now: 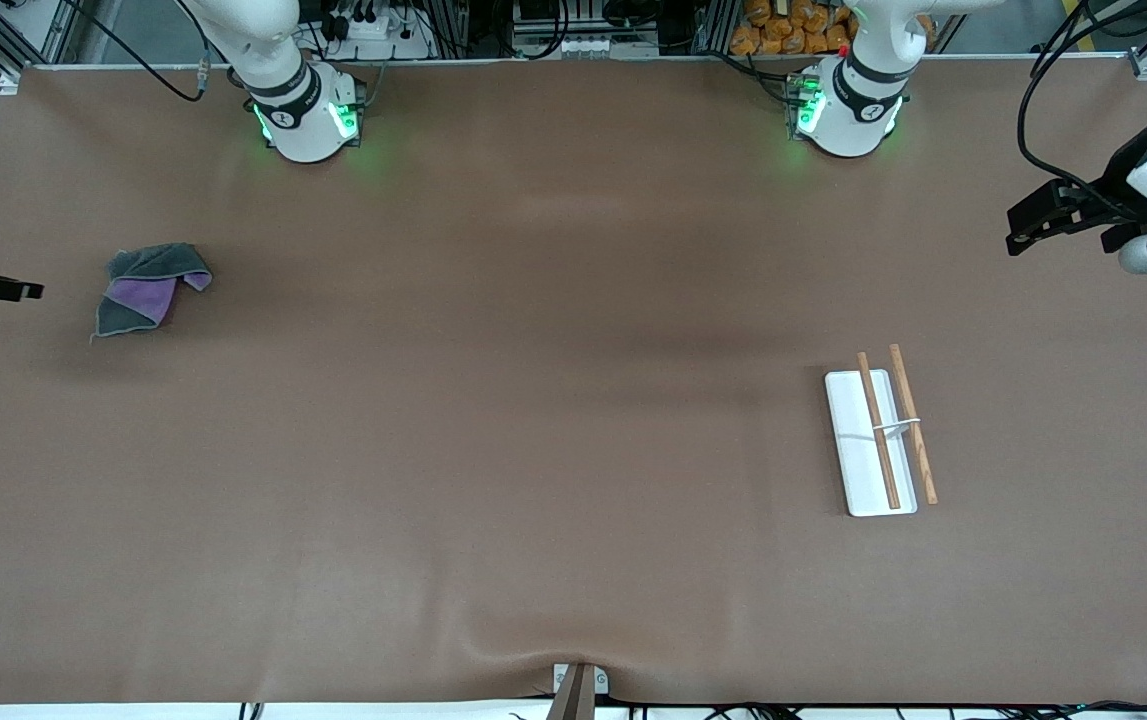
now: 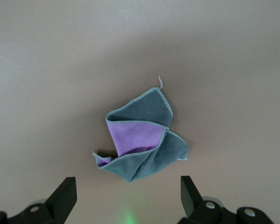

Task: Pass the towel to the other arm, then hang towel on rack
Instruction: 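Reach the right gripper to the grey towel and grasp its corner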

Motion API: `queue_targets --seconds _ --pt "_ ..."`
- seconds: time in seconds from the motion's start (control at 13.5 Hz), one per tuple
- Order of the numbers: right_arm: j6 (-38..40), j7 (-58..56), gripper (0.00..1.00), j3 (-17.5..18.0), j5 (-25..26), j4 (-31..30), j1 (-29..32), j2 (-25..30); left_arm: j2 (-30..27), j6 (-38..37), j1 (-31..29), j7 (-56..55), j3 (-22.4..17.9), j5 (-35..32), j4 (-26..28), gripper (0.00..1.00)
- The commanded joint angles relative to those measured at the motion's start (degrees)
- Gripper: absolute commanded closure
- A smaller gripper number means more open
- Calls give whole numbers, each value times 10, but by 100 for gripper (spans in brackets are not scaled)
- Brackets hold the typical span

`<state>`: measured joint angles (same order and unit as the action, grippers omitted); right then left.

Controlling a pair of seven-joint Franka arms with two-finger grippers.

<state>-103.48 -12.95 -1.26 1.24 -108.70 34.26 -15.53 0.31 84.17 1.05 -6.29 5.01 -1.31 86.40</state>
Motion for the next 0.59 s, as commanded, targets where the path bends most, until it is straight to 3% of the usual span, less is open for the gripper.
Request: queue_targets --seconds 0.0,0.52 --pt "-73 -23 4 12 -11 -90 33 22 0 -3 -4 5 3 2 -2 0" --pt "-220 -27 16 11 -11 -197 61 11 0 -3 -4 5 2 2 -2 0"
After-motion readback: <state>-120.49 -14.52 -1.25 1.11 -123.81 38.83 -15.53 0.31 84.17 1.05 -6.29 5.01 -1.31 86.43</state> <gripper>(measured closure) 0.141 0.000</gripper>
